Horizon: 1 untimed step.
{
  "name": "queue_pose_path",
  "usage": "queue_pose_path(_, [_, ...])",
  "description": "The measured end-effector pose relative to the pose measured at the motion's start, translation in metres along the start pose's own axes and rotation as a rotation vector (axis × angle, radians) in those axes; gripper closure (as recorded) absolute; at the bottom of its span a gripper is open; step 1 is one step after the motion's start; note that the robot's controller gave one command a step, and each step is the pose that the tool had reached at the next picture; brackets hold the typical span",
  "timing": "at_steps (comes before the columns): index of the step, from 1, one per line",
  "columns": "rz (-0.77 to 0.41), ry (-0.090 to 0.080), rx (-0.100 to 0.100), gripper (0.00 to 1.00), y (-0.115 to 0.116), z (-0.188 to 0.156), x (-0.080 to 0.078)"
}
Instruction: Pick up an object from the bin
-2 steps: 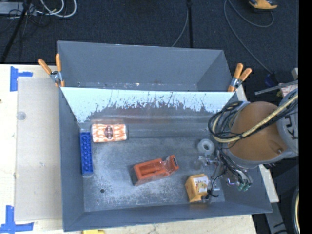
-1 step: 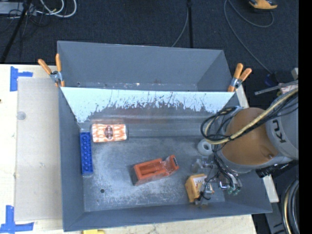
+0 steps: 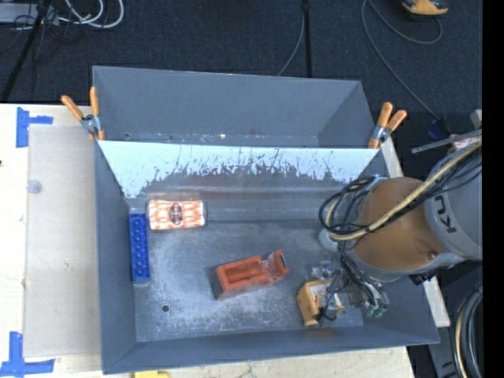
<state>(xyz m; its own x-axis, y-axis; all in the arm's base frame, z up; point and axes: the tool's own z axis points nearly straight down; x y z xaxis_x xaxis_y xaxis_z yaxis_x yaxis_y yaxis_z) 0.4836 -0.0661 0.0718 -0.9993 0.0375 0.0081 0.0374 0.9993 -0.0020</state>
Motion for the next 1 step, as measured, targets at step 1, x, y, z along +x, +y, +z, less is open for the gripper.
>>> queue_pose_path(1, [0.0,0.0,0.0,1.0,0.0,0.0,0.0])
